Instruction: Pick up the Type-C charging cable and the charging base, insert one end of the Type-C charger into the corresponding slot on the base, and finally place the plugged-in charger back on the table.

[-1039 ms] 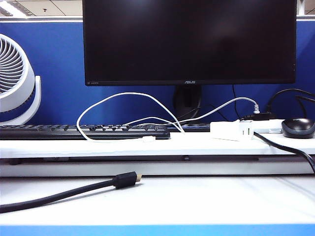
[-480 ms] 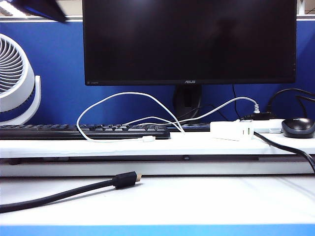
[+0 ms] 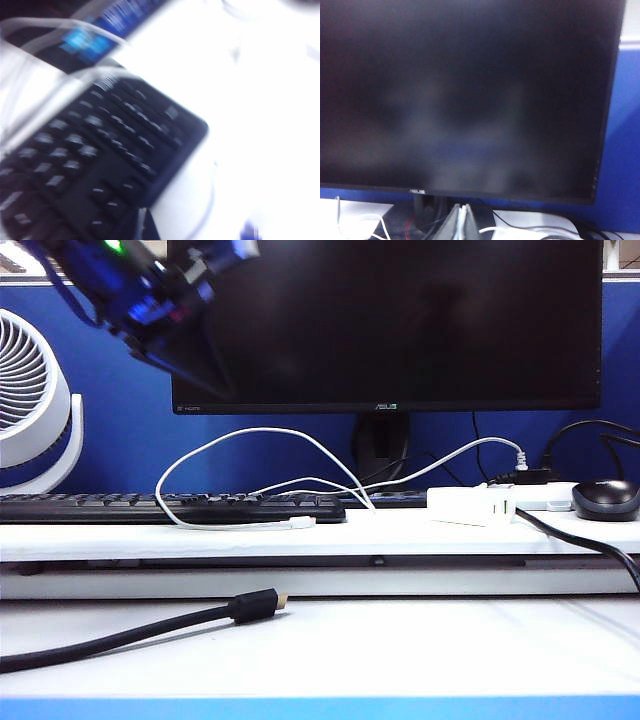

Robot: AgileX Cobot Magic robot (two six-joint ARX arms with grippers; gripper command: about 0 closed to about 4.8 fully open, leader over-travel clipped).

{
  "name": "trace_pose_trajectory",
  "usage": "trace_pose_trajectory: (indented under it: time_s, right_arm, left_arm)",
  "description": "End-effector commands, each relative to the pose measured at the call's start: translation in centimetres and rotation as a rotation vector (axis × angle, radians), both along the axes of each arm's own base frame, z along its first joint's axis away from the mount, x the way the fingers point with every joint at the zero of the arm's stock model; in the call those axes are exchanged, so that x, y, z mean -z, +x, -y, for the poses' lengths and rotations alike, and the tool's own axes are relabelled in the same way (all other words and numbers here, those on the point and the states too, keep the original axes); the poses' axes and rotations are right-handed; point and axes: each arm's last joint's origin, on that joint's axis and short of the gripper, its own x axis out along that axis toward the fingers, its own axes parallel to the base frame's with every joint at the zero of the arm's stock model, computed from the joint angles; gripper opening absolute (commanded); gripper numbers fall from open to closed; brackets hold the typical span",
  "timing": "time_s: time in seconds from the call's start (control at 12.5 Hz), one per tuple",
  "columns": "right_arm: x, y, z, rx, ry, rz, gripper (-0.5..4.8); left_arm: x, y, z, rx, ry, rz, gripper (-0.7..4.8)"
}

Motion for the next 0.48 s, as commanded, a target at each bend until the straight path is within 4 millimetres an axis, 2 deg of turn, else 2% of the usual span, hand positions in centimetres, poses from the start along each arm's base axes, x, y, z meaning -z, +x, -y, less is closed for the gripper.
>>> trace_pose_trajectory:
  time_s: [0.08, 0.16, 0.24, 0.4, 0.48]
  right_arm:
    - [-0.1, 0.0, -0.1, -0.008, -0.001, 0.001, -0.01]
    - [0.0, 0.0, -0.1, -0.009, -0.002, -0.01, -0.01]
    - [0.1, 0.0, -0.1, -0.017, -0.005, -0.023, -0.01]
    - [0.3, 0.1, -0.2, -0.053, -0.013, -0.038, -0.01]
    - [0.4, 0.1, -0.2, -0.06, -0.015, -0.043, -0.01]
  left_arm:
    - [1.2, -0.7, 2.5, 0.11, 0.109, 0.023, 1.31]
    - [2.0, -1.1, 3.4, 0.14, 0.127, -0.014, 1.58]
    - [2.8, -1.3, 4.0, 0.159, 0.154, -0.053, 1.62]
    - [4.8, -1.4, 5.2, 0.169, 0.22, -0.118, 2.59]
    - [5.5, -1.3, 5.7, 0.156, 0.214, -0.149, 2.6]
